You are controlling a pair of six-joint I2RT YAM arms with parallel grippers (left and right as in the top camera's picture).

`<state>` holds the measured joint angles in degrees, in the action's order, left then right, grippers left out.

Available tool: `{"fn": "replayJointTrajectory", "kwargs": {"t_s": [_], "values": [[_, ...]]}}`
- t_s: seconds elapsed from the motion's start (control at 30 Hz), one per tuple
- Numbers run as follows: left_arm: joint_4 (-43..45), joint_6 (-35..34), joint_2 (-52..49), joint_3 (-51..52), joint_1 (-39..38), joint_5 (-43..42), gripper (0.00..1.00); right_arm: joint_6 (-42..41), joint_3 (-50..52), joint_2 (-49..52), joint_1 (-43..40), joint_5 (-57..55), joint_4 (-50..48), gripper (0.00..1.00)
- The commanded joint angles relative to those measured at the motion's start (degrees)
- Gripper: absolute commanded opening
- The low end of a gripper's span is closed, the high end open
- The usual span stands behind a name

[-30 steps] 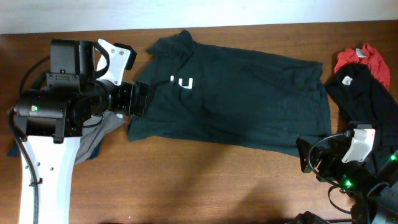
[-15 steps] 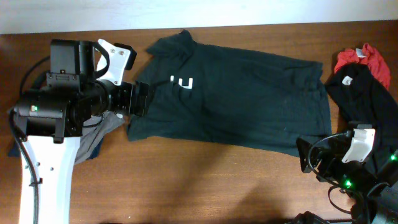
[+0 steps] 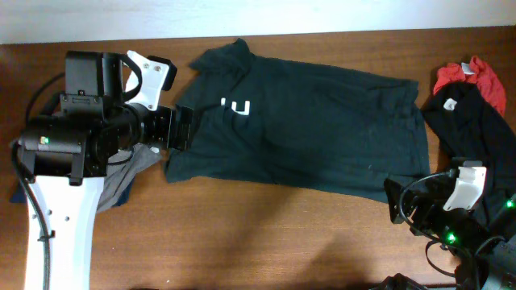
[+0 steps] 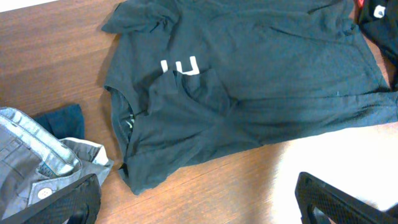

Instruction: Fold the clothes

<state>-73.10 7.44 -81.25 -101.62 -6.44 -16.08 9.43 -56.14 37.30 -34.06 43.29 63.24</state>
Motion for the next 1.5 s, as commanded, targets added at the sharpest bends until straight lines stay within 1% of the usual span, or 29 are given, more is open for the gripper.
{"fn": "replayJointTrajectory", "kwargs": {"t_s": [0.0, 0.4, 0.47, 0.63, 0.7, 0.77, 0.83, 0.87, 0.9, 0.97, 1.03, 1.13, 1.2, 1.3, 1.47], "values": [[0.0, -0.7, -0.2, 0.1, -0.3, -0.4, 0.99, 0.7, -0.4, -0.1, 0.4, -0.5, 0.0, 0.99], [-0.2, -0.7, -0.2, 0.1, -0.3, -0.4, 0.99, 0.7, -0.4, -0.1, 0.4, -0.5, 0.1, 0.99], [-1.8, -0.7, -0.2, 0.1, -0.3, -0.5, 0.99, 0.7, -0.4, -0.1, 0.4, -0.5, 0.1, 0.99], [-0.6, -0.7, -0.2, 0.1, -0.3, -2.6, 0.99, 0.7, -0.4, -0.1, 0.4, -0.5, 0.0, 0.99], [0.2, -0.7, -0.2, 0.1, -0.3, -2.4, 0.99, 0.6, -0.4, -0.1, 0.4, 0.2, -2.3, 0.99], [0.4, -0.7, -0.2, 0.1, -0.3, -0.2, 0.99, 0.6, -0.4, -0.1, 0.4, 3.8, -6.0, 0.99], [0.4, -0.7, -0.4, 0.1, -0.3, 5.4, 0.99, 0.6, -0.4, -0.1, 0.4, 6.4, -7.2, 0.99], [0.4, -0.8, -0.7, 0.1, -0.3, 6.9, 0.99, 0.6, -0.4, -0.1, 0.4, 7.3, -7.9, 0.99], [0.5, -1.6, -0.9, 0.1, -0.3, 7.5, 0.99, 0.2, -0.5, -0.1, 0.3, 8.1, -9.8, 0.99], [1.9, -1.8, -1.8, 0.1, -0.3, 7.4, 0.99, -3.8, -0.4, 0.2, 0.4, 8.9, -11.3, 0.99], [4.2, -1.8, -2.8, 0.1, -0.3, 6.8, 0.99, -5.8, -0.4, 1.3, 0.3, 10.1, -11.3, 0.99], [8.1, -1.8, -5.6, 0.1, -0.3, 4.2, 0.99, -10.8, -0.4, 4.4, 0.7, 10.5, -14.0, 0.99], [9.7, -1.6, -8.8, 0.1, -0.3, 4.3, 0.99, -14.6, -0.4, 7.2, 1.7, 10.5, -16.0, 0.99], [11.6, 0.7, -14.6, 0.1, -0.6, 0.9, 0.98, -17.6, -0.4, 12.4, 5.0, 10.6, -18.8, 0.99], [19.9, 4.1, -21.4, 0.0, -1.7, -0.2, 0.99, -17.9, -0.4, 20.9, 12.3, 14.0, -21.3, 0.99]]}}
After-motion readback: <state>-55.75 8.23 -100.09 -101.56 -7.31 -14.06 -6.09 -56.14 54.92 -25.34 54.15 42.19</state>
